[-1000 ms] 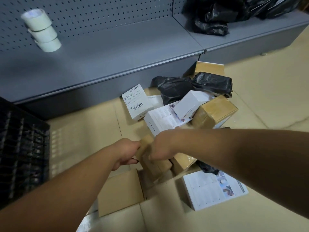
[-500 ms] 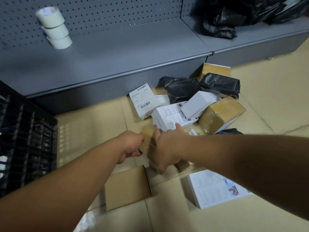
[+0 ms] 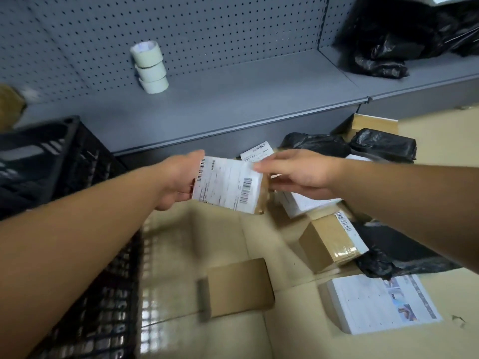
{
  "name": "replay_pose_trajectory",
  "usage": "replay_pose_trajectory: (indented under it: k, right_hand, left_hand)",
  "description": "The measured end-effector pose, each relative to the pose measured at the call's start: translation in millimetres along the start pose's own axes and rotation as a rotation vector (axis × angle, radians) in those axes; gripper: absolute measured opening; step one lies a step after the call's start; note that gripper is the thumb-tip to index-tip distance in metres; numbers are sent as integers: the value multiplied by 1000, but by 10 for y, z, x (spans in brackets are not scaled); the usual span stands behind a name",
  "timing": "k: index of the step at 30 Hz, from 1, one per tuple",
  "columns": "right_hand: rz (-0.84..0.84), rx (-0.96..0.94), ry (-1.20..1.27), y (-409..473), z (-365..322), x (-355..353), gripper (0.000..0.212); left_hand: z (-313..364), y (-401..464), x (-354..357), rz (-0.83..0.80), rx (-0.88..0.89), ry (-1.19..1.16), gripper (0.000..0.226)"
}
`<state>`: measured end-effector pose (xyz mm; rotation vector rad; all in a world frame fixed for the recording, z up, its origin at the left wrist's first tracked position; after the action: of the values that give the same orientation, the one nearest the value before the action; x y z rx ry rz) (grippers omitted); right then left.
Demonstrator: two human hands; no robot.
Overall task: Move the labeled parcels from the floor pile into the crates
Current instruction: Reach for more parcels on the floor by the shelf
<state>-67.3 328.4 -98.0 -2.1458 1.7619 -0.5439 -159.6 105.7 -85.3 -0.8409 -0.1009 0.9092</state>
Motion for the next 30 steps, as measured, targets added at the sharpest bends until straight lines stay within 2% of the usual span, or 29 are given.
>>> replay_pose_trajectory:
  k: [2,5,12,19,30]
  right_hand:
    - [-31,-49,89,32,-106,73,36]
    - [-1,-86,126,97,-274,272,40]
    - [83,-207,163,250,-763,1015,46]
    - [156,-238,144,401,-1158,1848,39]
    - [-12,-166,-64,758,-1680,3218,22]
  left_hand:
    - [70,-143,-156,-34,37,-39,40]
    - [155,-376,-403,-62,59,-52,32]
    - [202,-896,-1125,109,147,48,23]
    - [-88,-1249,-1961,114,180,4,24]
    - [-716,-1790,-3345,57,102,24,23]
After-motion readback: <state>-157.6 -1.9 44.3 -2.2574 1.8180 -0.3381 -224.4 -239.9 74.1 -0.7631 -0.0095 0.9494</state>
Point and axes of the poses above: each hand's wrist, its own y-axis towards the middle knuckle, its own x-axis out of the palm, z = x × y, the point moved 4 cm from there along y, towards the middle knuckle, and after that the axes turned 10 degrees about -z, right-handed, at the moved point
